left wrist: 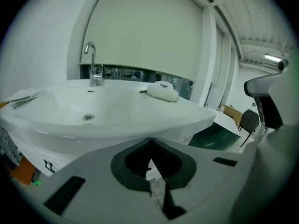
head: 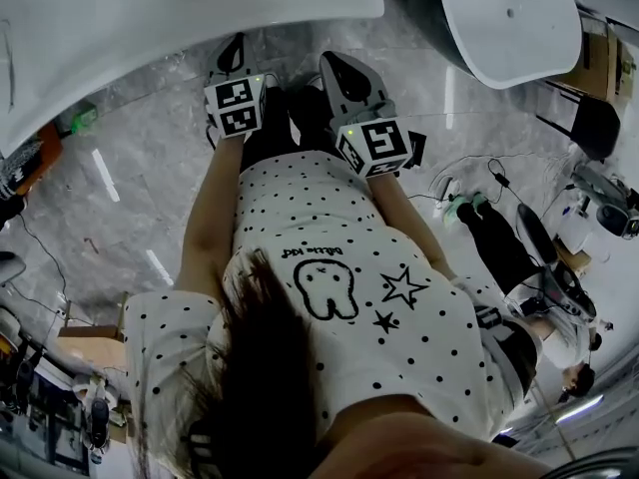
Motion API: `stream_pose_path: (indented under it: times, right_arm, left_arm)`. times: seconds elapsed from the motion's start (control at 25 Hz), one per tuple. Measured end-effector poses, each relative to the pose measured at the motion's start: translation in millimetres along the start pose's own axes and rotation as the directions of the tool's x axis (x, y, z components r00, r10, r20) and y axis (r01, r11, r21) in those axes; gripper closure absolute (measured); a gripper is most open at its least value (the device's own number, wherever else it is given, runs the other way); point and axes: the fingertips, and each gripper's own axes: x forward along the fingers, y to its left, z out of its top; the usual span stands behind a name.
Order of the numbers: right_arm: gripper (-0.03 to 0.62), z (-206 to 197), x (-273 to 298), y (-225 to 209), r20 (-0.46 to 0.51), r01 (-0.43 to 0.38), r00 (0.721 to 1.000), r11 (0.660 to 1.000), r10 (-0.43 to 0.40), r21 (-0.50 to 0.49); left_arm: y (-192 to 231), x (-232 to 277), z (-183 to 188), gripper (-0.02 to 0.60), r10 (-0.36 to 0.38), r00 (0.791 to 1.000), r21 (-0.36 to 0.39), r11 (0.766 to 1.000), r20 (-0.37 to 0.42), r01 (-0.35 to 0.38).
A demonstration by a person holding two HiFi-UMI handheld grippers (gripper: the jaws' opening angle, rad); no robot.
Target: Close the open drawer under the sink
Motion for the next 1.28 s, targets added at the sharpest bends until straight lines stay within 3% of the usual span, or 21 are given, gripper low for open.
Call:
stream_pose_path:
  times: [0.16,0.44,0.88,1.28]
  right_arm:
    - [0.58,-1,-4,-3,-0.006,0.008,1.0,1.0,-0.008,-0.01]
    - [0.58,7,-15,6,0.027,-0.013,1.0,1.0,0.014,-0.021]
    - [0.58,13,-10,17,0.065,-0.022,0.998,0.998,0.026,-0.065]
    - [0.58,11,-9,18,0.066,-0.022,0.997,0.995,0.028,-0.097]
  left_arm:
    - [0,-5,7,0.577,0.005,1.0,0.008,1.0,0.02,-0.005]
    - [-12,-30,57,0.577,-0.011,0.987,0.028,1.0,0.161,0.006]
    - [3,-61,83,0.577,0.008,0.969,0.05,0.999,0.246,-0.021]
    - [-7,-80,110,0.577,-0.026,0.946,0.059,0.998,0.323,0.008]
